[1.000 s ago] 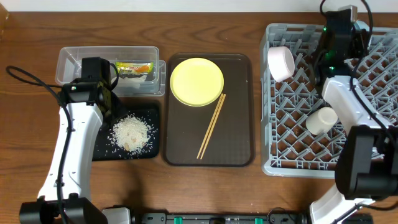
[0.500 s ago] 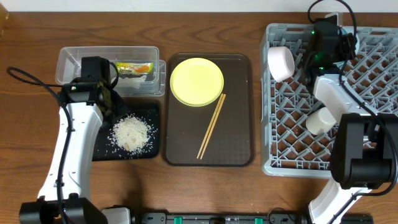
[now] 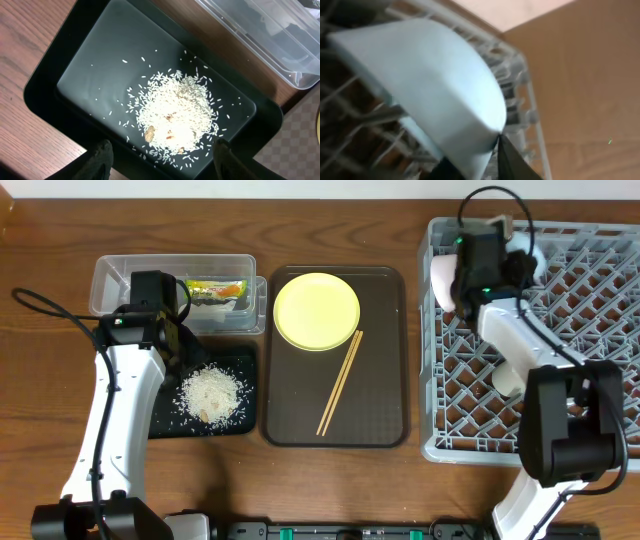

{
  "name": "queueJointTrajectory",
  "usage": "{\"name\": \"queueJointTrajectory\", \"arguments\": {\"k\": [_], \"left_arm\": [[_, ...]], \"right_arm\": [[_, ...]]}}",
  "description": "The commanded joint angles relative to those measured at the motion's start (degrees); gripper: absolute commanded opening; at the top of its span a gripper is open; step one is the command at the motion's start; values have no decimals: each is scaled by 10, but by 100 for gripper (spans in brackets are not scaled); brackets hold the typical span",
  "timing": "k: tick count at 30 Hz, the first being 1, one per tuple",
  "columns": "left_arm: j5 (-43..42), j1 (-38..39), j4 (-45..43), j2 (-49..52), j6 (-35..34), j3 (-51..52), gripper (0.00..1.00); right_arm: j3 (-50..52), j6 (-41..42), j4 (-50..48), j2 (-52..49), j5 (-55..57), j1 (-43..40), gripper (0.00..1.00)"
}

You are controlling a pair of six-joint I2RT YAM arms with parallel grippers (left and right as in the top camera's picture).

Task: Sort waste into correct bins and load items into the dishwasher rack
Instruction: 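Set the light-blue bowl in the rack beside the pink bowl, release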

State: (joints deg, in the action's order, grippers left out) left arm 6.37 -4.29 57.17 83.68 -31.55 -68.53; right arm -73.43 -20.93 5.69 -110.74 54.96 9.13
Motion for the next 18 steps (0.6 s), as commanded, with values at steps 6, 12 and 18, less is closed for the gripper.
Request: {"name": "queueJointTrajectory", "arguments": {"k": [6,12,18], "left_arm": [[3,-2,2,-2,-5,0,67],[3,-2,2,-2,-5,0,66],[3,-2,2,-2,-5,0,67]], "right_arm": [[3,112,86,82,-80,34,47],[3,186,192,186,-291,43,58],[3,301,297,234,-661,49,48]]}}
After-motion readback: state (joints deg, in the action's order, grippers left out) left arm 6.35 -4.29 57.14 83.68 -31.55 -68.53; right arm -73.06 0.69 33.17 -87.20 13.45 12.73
